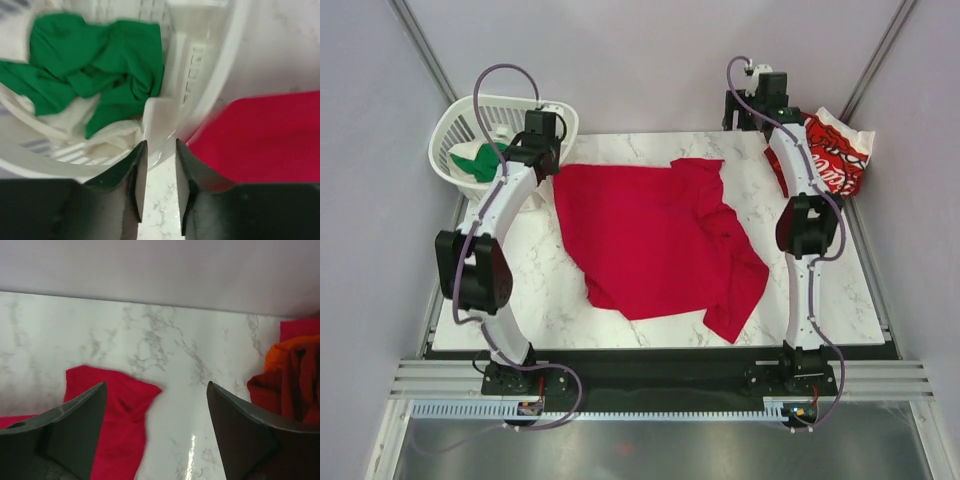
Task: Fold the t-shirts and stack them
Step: Flatten the tshirt out
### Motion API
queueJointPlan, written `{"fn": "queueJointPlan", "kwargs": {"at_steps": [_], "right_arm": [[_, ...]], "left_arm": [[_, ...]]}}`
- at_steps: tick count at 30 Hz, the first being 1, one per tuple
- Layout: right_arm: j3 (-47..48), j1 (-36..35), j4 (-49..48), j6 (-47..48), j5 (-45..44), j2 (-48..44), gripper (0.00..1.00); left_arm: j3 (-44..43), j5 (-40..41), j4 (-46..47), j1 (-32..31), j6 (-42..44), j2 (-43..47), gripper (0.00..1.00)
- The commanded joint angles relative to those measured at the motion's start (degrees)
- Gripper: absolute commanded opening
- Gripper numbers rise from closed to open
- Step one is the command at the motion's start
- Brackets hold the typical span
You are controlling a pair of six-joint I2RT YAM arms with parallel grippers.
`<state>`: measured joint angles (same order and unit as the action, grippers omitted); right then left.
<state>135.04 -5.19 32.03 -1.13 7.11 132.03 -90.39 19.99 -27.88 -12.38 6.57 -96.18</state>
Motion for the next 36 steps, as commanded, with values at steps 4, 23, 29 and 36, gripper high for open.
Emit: {"fn": "queueJointPlan", "kwargs": {"at_steps": [4, 23, 29, 36], "right_arm": [[-0.6, 1.3, 2.5, -4.7, -5.4, -6.4, 0.98], [-69.4, -19.1, -11.0, -20.1, -10.9, -50.8, 0.93], [-81.5, -23.2, -10.9, -22.7, -9.2, -61.9, 0.94], [-85.8, -23.5, -5.9, -20.7, -7.6, -69.7, 0.96]], "left_arm": [[-9.7, -5.4, -11.4, 2.6, -14.7, 0.4, 0.61], [38.5, -14.8, -12.2, -11.3, -37.8, 34.3, 0.6], [47.6, -14.4, -12.3, -12.5, -47.8, 33.8, 0.59], [56.3, -16.8, -3.8, -13.2, -50.6, 33.2, 0.6]]}}
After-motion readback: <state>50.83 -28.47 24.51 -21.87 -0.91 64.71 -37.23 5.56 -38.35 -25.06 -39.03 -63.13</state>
